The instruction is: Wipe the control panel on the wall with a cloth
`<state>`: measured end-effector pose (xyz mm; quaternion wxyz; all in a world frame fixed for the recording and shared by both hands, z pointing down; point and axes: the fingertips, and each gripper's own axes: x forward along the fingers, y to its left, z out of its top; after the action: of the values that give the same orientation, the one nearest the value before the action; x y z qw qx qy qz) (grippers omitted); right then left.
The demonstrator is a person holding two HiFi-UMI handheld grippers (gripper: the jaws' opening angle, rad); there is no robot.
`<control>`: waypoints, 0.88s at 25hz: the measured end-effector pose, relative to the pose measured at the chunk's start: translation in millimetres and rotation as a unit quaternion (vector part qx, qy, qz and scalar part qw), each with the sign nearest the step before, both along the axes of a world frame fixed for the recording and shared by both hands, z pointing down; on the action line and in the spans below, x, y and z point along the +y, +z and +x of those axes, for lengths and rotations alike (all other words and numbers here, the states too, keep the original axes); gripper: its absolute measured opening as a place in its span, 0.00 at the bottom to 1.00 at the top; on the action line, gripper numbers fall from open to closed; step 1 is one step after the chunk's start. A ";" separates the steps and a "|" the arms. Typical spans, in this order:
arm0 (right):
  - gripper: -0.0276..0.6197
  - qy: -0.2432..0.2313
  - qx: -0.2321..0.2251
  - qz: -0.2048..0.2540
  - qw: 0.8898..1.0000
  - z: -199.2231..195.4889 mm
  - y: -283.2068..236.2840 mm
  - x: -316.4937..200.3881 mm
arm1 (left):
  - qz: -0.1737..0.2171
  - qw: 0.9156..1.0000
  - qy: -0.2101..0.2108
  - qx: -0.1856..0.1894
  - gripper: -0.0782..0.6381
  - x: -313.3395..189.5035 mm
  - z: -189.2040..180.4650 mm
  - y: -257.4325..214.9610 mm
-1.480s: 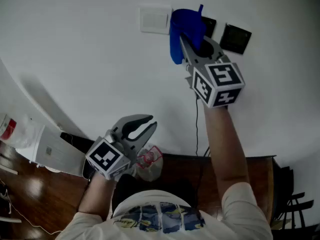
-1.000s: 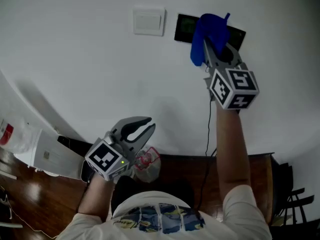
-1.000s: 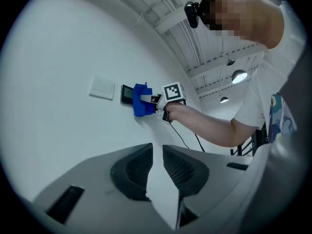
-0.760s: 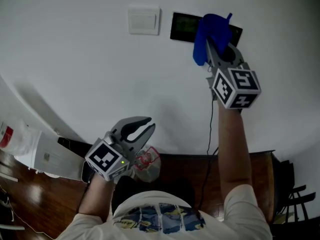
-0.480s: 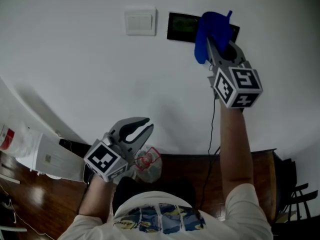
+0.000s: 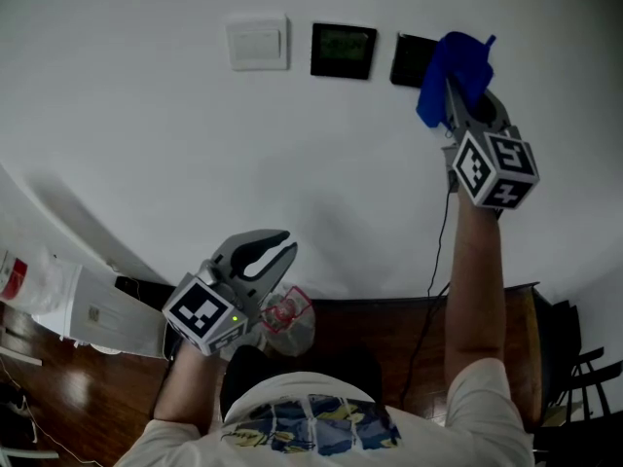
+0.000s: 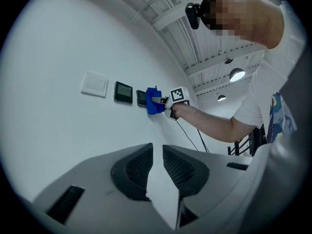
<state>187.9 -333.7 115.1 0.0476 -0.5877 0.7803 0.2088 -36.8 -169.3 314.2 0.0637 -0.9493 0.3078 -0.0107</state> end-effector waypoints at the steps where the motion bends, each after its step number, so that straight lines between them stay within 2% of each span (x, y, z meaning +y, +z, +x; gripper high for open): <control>1: 0.16 0.005 0.000 0.000 1.000 6.0 0.5 -0.4 | 0.001 1.000 0.000 0.000 0.17 -0.1 0.6 -0.2; 9: 0.16 0.033 -0.014 -0.011 0.999 38.6 9.5 -4.8 | 0.002 1.000 -0.002 -0.006 0.17 -0.1 0.6 -3.4; 15: 0.16 0.028 -0.012 -0.008 0.999 38.3 9.4 -3.9 | 0.002 1.000 -0.003 -0.007 0.17 -0.5 0.8 -2.8; 22: 0.16 0.005 -0.017 0.017 1.000 22.2 0.9 26.7 | -0.001 1.000 -0.006 -0.005 0.17 -2.0 -5.8 0.0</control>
<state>210.1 -307.0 116.0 0.0701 -0.5939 0.7729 0.2121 -42.6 -171.3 314.2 0.0647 -0.9473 0.3133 -0.0163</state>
